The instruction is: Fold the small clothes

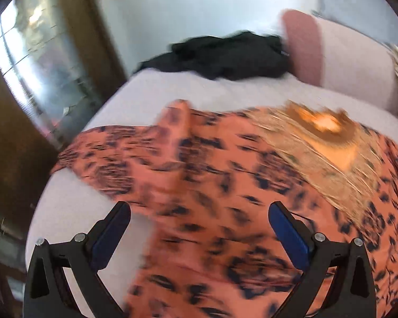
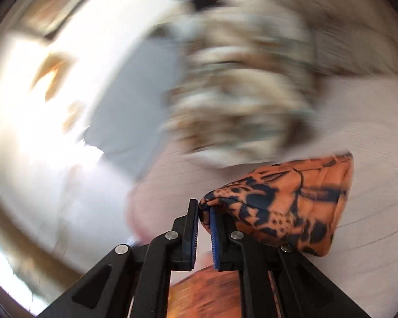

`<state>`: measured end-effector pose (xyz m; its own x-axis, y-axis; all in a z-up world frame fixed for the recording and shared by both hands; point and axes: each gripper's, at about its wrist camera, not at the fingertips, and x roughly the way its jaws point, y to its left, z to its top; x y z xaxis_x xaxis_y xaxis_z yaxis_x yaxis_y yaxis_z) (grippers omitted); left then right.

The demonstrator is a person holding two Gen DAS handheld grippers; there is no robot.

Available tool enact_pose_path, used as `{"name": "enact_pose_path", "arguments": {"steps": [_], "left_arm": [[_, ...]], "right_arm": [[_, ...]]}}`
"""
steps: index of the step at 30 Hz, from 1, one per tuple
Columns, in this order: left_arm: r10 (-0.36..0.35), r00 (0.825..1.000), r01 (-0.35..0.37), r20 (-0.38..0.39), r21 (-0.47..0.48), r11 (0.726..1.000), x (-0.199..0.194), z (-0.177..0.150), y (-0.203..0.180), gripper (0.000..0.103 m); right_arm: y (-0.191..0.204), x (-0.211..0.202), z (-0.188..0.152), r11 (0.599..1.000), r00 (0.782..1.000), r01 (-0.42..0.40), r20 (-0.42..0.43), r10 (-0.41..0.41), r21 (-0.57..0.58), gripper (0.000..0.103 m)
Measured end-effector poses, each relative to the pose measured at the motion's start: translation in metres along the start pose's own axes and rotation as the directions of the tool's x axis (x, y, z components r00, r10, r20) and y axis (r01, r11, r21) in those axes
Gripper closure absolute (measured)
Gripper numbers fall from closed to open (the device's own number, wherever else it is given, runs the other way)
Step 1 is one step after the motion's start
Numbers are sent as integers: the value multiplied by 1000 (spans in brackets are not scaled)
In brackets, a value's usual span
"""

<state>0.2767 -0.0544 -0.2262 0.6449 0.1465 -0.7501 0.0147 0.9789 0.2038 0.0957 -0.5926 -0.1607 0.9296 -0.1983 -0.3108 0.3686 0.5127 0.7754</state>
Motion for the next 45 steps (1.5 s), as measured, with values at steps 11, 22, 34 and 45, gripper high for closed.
{"name": "enact_pose_path", "arguments": {"steps": [11, 22, 34, 45], "left_arm": [[45, 994, -69, -100, -247, 967, 24, 2, 110, 0], [33, 989, -84, -143, -362, 929, 36, -3, 183, 0], [-24, 988, -45, -154, -428, 903, 38, -8, 201, 0], [-55, 986, -23, -158, -451, 892, 41, -7, 204, 0]], "right_arm": [[190, 107, -266, 887, 860, -240, -511, 7, -393, 94], [170, 109, -352, 889, 690, -330, -723, -2, -317, 34], [31, 115, -254, 974, 865, 150, -500, -45, 172, 33], [214, 123, -263, 905, 708, -423, -607, 360, 44, 33]]}}
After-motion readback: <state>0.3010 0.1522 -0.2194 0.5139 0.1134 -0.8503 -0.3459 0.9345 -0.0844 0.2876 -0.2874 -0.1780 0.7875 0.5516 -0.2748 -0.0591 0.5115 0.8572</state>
